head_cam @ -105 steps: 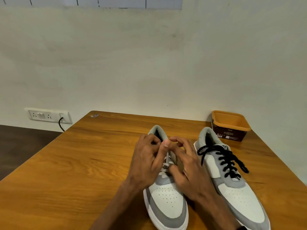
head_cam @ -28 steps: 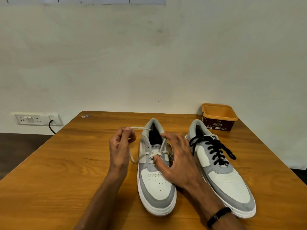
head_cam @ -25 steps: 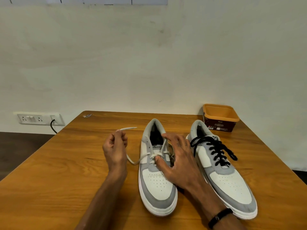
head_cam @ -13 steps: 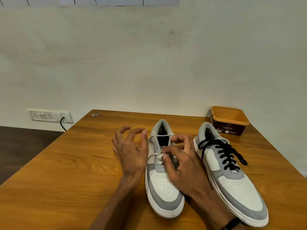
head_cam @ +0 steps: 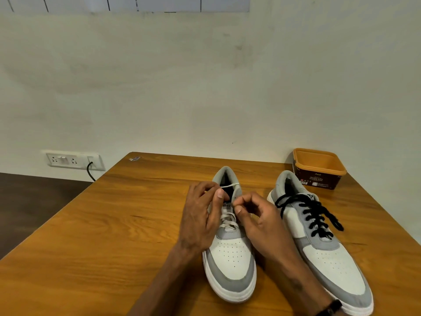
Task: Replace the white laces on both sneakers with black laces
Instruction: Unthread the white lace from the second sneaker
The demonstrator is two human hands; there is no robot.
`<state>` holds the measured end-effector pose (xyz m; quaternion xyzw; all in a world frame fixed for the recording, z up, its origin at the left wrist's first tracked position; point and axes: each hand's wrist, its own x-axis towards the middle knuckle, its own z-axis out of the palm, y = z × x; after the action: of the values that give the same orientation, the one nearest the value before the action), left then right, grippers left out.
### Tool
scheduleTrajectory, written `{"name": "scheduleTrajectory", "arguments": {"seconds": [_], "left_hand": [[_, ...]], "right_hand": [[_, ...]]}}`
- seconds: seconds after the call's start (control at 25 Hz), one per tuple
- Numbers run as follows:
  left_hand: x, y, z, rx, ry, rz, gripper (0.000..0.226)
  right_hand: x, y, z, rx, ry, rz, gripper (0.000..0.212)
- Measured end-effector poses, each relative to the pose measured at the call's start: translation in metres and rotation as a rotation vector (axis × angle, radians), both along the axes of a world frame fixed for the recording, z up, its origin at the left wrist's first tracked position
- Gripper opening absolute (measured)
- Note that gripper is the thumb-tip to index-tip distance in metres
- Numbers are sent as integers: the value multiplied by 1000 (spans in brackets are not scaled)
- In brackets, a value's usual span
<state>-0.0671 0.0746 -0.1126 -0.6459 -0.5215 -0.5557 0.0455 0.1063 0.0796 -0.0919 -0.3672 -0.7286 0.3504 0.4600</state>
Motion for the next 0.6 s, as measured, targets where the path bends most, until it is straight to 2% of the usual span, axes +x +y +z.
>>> {"name": "scheduleTrajectory", "arguments": {"seconds": [0.08,0.24,0.4,0.48,0.6], "left_hand": [[3,-1,-1,17,-83,-21,41],[10,-4,-2,47,-218,-25,47],[11,-5,-3,73,-245,-15,50],[11,-6,-2,77,-254,0,53],[13,-10,-2,56,-289,21,56]], "right_hand": [[4,1,2,29,-42,7,14],[0,1,-6,271,-303,-33,25],[-6,-1,-7,346,-383,-68,13],[-9,-5,-6,342,-373,-80,8],[-8,-10,-7,237,-199,-104,8]]}}
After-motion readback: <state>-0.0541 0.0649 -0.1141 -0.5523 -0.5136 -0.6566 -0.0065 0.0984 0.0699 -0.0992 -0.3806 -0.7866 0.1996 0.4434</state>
